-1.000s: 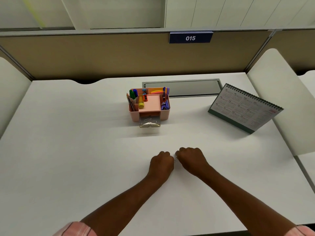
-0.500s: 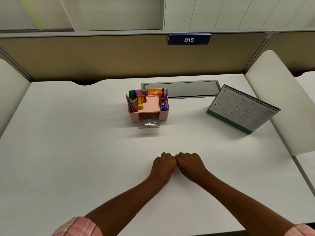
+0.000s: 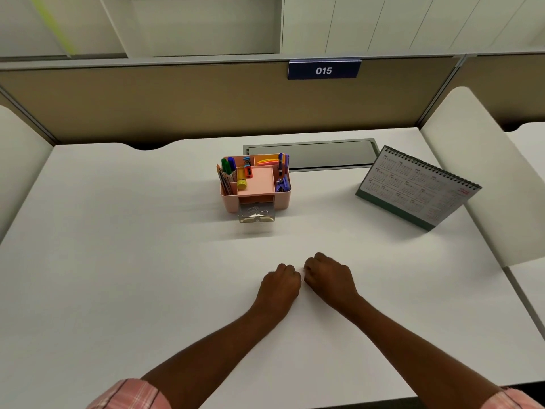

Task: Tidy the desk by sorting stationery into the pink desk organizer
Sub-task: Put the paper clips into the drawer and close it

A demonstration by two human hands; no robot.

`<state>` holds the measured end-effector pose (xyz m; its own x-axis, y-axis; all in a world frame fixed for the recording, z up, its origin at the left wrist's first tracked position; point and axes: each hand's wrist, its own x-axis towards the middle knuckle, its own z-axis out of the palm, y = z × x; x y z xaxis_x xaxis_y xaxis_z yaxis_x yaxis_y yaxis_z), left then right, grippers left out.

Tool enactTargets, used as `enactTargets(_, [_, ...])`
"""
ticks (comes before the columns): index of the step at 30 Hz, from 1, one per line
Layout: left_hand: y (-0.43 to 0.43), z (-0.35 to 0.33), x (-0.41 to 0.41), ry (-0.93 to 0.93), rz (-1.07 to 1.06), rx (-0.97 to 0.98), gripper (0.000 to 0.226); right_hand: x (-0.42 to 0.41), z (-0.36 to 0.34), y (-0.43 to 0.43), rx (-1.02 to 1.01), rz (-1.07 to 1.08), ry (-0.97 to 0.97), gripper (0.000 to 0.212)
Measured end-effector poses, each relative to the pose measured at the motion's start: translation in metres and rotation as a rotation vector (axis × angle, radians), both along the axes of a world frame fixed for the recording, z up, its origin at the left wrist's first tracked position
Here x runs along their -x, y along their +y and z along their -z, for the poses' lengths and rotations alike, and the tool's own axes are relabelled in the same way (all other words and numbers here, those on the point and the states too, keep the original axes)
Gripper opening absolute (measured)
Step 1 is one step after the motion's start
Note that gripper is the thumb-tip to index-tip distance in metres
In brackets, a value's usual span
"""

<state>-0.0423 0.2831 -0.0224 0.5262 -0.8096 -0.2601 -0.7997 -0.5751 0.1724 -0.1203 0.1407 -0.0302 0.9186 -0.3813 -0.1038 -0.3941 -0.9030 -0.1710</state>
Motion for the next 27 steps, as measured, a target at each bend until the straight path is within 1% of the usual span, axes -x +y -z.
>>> enactTargets(2, [0.003,0.003,0.002,0.002,-0.004,-0.009,0.043,-0.005,-0.004,-0.004,-0.113,0.083,-0.016,0.013])
enactTargets(4, [0.004,0.002,0.002,-0.008,-0.006,-0.014,0.043,-0.013,-0.013,-0.008,-0.171,0.096,-0.034,0.016])
enactTargets(9, [-0.002,-0.002,0.004,-0.034,0.027,-0.063,0.042,-0.054,-0.049,-0.009,-0.246,0.059,-0.174,0.014])
enactTargets(11, [-0.005,-0.004,0.007,-0.084,0.062,-0.101,0.042,-0.075,-0.066,-0.005,-0.242,0.038,-0.249,0.015])
enactTargets(13, [-0.008,-0.006,0.009,-0.157,0.080,-0.111,0.041,-0.097,-0.080,0.000,-0.220,0.002,-0.297,0.015])
enactTargets(16, [-0.009,-0.008,0.009,-0.230,0.084,-0.089,0.040,-0.130,-0.090,0.005,-0.189,-0.057,-0.316,0.015])
enactTargets(20, [-0.003,-0.006,0.011,-0.268,0.084,-0.088,0.038,-0.162,-0.085,0.007,-0.082,-0.114,-0.321,0.015])
enactTargets(23, [0.001,-0.003,0.012,-0.264,0.071,-0.096,0.040,-0.176,-0.081,0.008,0.065,-0.190,-0.218,0.014])
enactTargets(25, [0.003,-0.003,0.012,-0.262,0.068,-0.088,0.041,-0.182,-0.079,0.007,0.164,-0.246,-0.109,0.022])
enactTargets(27, [0.003,-0.003,0.013,-0.259,0.070,-0.086,0.042,-0.186,-0.078,0.006,0.211,-0.275,-0.031,0.028])
